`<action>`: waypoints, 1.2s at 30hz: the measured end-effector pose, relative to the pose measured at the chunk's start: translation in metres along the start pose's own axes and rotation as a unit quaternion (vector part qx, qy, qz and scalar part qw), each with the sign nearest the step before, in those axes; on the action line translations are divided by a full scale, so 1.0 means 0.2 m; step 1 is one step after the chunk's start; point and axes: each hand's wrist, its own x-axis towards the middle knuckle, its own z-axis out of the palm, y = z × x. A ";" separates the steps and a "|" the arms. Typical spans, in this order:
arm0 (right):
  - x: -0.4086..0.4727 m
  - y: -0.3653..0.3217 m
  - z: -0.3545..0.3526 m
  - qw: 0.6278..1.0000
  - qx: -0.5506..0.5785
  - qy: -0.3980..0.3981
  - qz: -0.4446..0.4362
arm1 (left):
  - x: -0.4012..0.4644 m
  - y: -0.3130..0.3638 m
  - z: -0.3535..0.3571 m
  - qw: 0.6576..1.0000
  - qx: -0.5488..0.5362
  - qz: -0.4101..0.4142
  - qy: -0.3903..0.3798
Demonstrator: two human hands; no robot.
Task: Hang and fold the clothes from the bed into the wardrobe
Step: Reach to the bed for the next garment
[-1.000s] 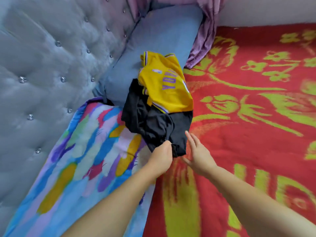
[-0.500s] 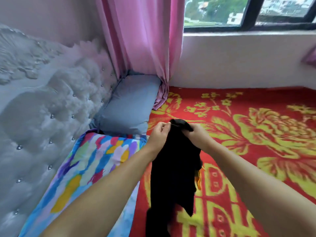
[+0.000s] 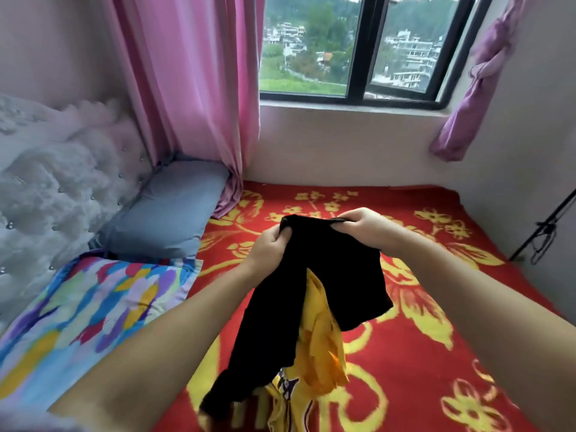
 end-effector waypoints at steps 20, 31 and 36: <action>-0.27 -0.12 -0.60 0.990 0.024 0.108 -0.089 | 0.05 0.59 0.37 0.898 0.437 0.026 0.052; -0.17 -0.08 -0.77 0.909 0.224 0.342 -0.077 | 0.10 0.25 0.00 0.924 0.355 -0.096 0.107; -0.09 0.23 -0.85 0.859 0.237 0.452 0.036 | 0.15 0.27 -0.21 0.923 0.369 -0.073 0.080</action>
